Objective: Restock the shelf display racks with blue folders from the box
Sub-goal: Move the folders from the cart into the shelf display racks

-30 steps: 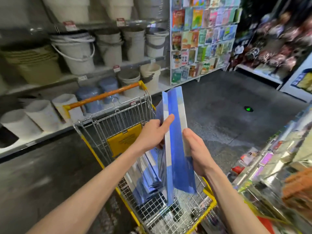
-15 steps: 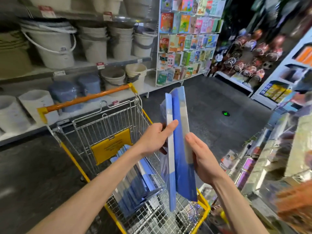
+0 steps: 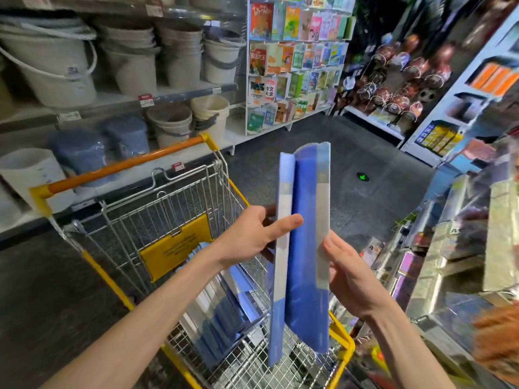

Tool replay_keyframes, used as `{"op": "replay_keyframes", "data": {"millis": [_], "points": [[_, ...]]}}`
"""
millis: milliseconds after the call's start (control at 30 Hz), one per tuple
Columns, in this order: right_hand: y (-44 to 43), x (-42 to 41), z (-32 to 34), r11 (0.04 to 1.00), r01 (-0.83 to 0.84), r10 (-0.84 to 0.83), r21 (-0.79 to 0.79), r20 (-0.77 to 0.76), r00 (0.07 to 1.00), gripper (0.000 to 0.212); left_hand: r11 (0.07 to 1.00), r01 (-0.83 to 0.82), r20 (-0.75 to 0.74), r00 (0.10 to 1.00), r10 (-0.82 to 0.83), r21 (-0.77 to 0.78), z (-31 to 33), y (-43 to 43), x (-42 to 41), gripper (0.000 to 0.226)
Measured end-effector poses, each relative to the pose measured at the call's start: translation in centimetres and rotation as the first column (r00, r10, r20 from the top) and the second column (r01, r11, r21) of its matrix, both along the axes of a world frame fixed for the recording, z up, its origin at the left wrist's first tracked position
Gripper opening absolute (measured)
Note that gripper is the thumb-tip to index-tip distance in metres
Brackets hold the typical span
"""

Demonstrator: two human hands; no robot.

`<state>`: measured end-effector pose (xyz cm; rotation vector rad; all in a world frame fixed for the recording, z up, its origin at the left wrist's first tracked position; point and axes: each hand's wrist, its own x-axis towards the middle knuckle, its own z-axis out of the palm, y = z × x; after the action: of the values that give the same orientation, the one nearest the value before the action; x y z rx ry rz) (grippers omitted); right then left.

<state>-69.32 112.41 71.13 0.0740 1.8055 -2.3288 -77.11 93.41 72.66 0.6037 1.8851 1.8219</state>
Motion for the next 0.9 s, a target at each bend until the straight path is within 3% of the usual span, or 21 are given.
{"op": "replay_keyframes", "data": {"millis": [100,167,233,400,633,733,900], "points": [[0.1,-0.1,-0.1,0.999,-0.022,0.022,-0.039,-0.015,1.0,0.054,0.999,0.049,-0.01,0.999,-0.049,0.002,0.2,-0.1,-0.2,0.032],[-0.1,-0.3,-0.2,0.998,-0.031,0.03,-0.058,-0.015,0.999,0.066,0.997,0.068,0.002,0.998,-0.068,0.029,0.4,-0.2,-0.2,0.016],[-0.2,-0.5,-0.2,0.998,-0.028,0.028,-0.057,-0.015,1.0,0.068,0.998,0.059,0.006,0.998,-0.059,0.021,0.2,-0.3,-0.5,0.026],[-0.3,-1.0,-0.3,0.999,-0.029,0.028,-0.044,-0.022,0.999,0.065,0.999,0.049,0.04,0.998,-0.05,0.021,-0.2,-0.3,-1.0,0.038],[-0.3,-1.4,-0.6,1.0,-0.02,0.02,-0.007,-0.018,1.0,0.061,0.998,0.055,0.056,0.997,-0.057,0.037,-0.3,-0.4,-1.2,0.021],[-0.4,-1.5,-0.7,1.0,-0.009,0.009,0.015,-0.02,1.0,0.047,0.998,0.043,0.058,0.997,-0.045,0.038,-0.3,-0.5,-1.3,0.016],[-0.9,-1.6,-0.4,0.991,0.05,-0.048,0.121,-0.023,0.999,0.045,0.999,0.026,0.058,0.998,-0.029,0.047,-0.6,0.2,-1.3,0.03]]}}
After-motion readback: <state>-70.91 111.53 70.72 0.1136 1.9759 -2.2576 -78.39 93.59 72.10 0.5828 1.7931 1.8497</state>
